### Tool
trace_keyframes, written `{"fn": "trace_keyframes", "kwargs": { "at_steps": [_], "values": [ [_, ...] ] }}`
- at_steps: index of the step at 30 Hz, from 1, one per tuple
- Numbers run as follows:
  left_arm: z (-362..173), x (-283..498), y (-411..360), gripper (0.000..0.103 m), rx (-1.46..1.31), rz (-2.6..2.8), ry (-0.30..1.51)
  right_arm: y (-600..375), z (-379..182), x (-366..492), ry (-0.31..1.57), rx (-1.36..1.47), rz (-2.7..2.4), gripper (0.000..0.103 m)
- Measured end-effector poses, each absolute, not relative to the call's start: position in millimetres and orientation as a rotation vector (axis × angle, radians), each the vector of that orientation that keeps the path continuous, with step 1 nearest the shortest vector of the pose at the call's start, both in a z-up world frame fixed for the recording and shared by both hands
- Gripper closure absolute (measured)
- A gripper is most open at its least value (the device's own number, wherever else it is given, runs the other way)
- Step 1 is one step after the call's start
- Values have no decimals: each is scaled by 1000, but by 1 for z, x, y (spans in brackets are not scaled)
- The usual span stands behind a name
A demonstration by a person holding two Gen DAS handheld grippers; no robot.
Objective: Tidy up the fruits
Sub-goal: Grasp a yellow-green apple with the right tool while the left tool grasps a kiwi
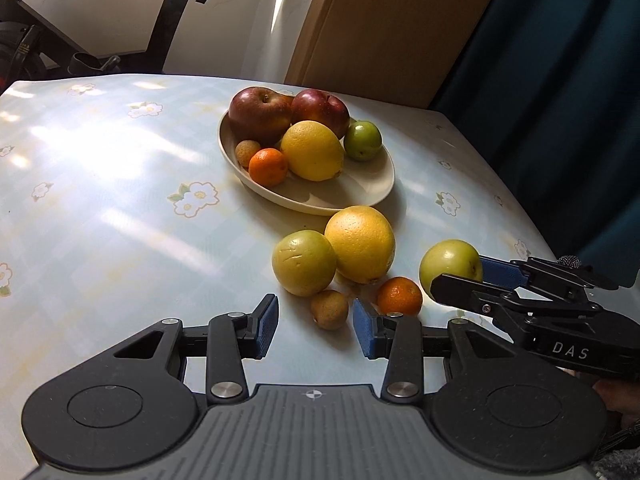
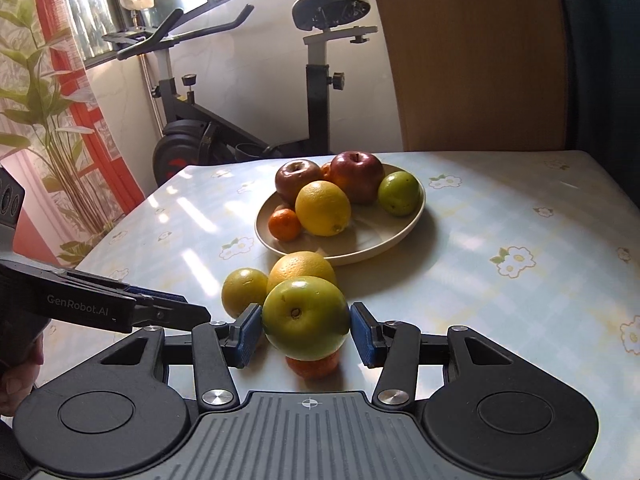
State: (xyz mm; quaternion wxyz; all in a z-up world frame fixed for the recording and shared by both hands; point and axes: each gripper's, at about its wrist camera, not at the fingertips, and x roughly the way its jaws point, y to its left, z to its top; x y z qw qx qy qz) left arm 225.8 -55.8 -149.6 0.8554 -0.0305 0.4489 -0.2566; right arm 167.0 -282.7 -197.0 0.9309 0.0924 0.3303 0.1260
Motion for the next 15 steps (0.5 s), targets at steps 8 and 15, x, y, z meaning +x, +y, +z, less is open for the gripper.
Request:
{"fn": "trace_keyframes", "kwargs": {
  "at_steps": [8,15],
  "values": [
    [-168,232,-86,60,4,-536,1005,-307,-200,165,659,215,216,59],
    [-177,240,-94,73,14,-480,1036,-309,-204,164,660,230,219,58]
  ]
}}
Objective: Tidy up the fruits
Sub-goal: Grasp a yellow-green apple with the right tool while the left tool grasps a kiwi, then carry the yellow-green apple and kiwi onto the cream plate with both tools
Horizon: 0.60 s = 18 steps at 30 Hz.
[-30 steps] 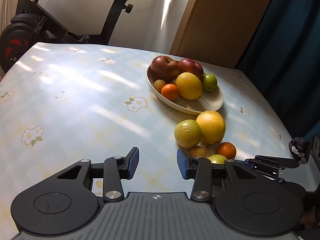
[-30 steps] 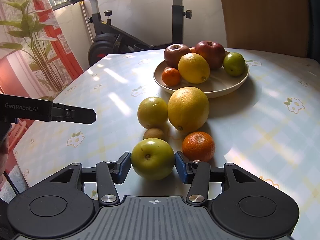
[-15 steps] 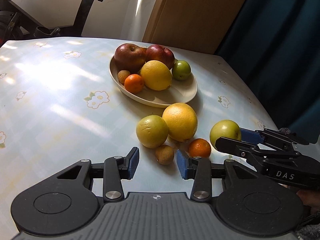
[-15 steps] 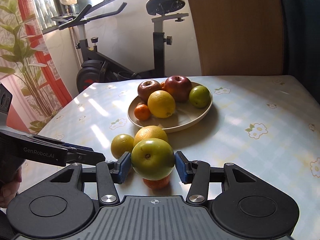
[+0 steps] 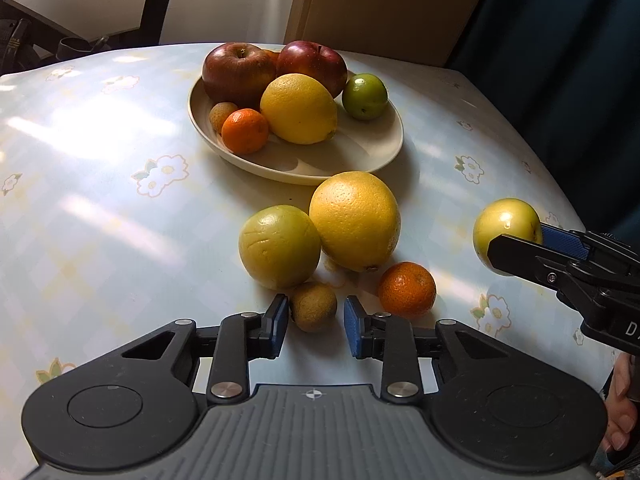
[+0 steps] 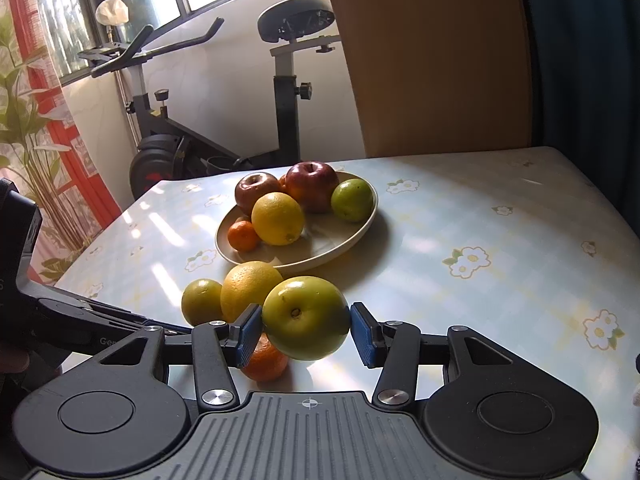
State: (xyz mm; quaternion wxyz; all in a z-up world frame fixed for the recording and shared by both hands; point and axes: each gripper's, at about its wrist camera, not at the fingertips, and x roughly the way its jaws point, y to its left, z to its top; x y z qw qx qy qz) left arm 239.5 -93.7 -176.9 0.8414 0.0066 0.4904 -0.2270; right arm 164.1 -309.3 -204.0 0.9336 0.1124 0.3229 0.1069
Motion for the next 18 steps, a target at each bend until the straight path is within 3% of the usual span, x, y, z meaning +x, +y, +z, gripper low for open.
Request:
{"fn": "trace_keyframes", "kwargs": {
  "at_steps": [8,18],
  "values": [
    [-178,240,-94,76,1,-473,1035,-311,-207,164,665,240,210,58],
    [-145,224,-78,75,33,-516,900,-310,-195,178,645,211,230,59]
  ]
}}
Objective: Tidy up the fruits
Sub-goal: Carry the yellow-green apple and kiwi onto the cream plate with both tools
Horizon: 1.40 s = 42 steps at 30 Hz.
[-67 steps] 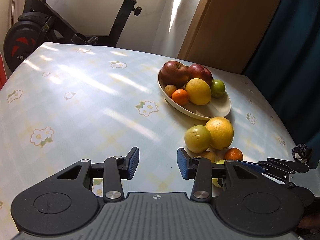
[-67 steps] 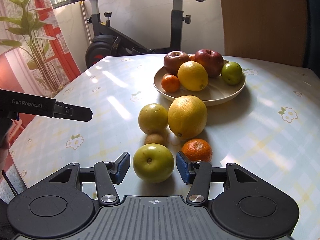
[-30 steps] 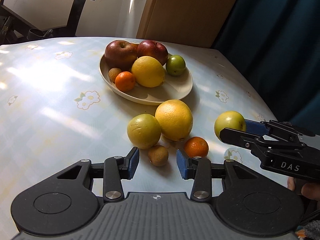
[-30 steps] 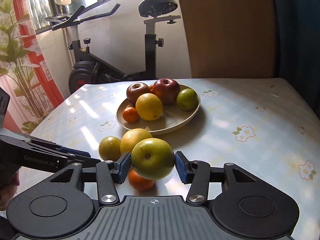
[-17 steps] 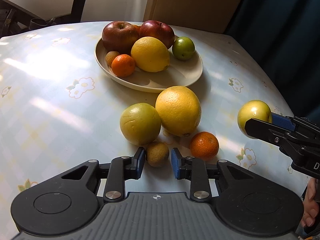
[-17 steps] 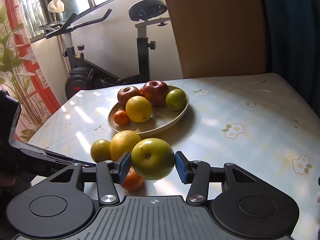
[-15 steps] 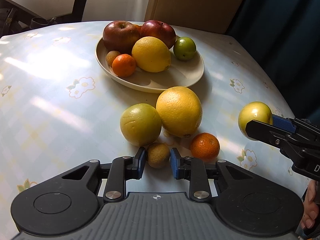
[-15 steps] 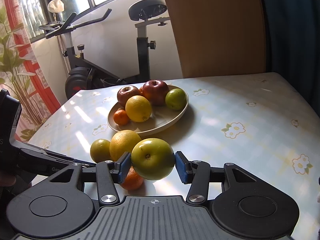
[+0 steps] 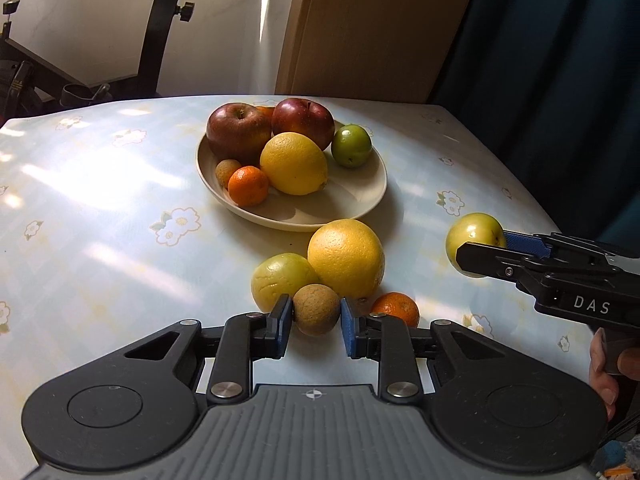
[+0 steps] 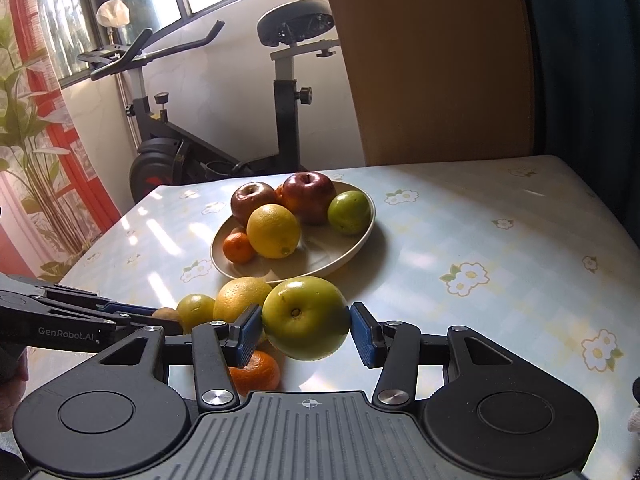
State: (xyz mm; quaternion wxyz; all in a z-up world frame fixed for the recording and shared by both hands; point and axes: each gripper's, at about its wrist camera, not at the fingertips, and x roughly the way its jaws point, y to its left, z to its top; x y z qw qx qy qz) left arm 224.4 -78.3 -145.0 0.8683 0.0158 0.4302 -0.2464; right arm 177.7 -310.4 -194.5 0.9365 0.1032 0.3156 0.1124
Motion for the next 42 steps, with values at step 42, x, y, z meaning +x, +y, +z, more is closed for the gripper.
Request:
{"fn": "trace_keyframes", "kwargs": {
  "at_steps": [42],
  "values": [
    [-157,382,-73,75,71,-454,893,-285,-227,323,769,1,283,58]
  ]
}}
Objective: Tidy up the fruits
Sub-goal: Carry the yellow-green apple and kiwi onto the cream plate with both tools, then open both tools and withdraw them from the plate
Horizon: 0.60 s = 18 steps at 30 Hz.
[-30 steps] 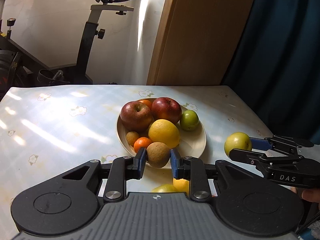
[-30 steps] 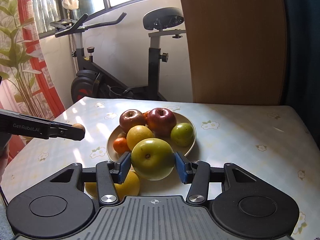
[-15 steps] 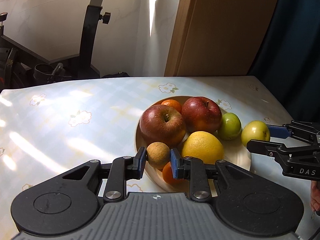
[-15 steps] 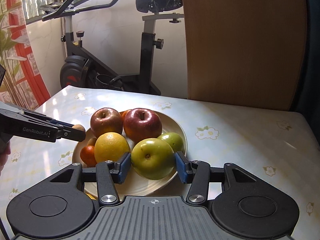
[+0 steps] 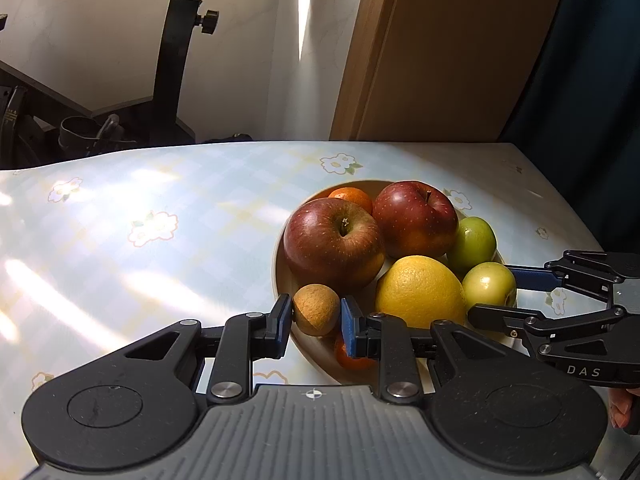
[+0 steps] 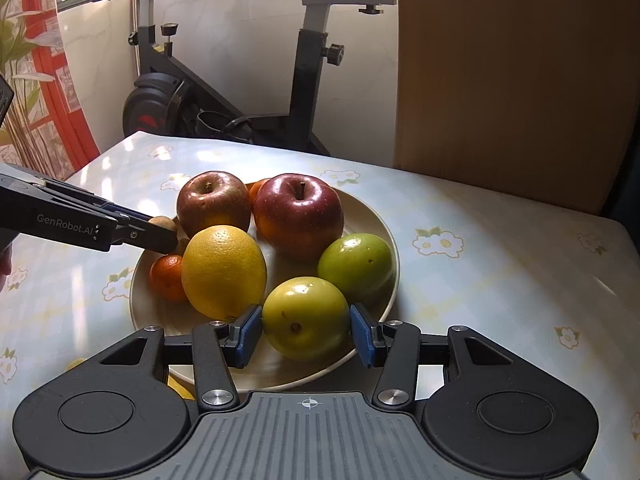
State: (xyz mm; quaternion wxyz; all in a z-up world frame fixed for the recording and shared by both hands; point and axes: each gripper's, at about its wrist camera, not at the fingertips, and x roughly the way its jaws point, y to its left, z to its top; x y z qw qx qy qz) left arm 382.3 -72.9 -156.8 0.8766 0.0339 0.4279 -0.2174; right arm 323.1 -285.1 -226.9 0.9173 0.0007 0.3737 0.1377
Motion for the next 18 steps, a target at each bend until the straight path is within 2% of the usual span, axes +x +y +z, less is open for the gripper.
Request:
{"fn": "trace_keyframes", "kwargs": {
  "at_steps": [9,11,13,18],
  "values": [
    [-157,382,-77,74,89,-455,893,-283,-228,324,771,-6,273,58],
    [-156,382,-78,71,96,-452,898,-282,-227,324,766,-1,269,58],
    [-155,381,-78,63,99,-447,895,-283,-225,323,761,2,267,57],
    [-150,375,-76,59,101,-446,883,-283,-217,315,742,14,263,57]
  ]
}}
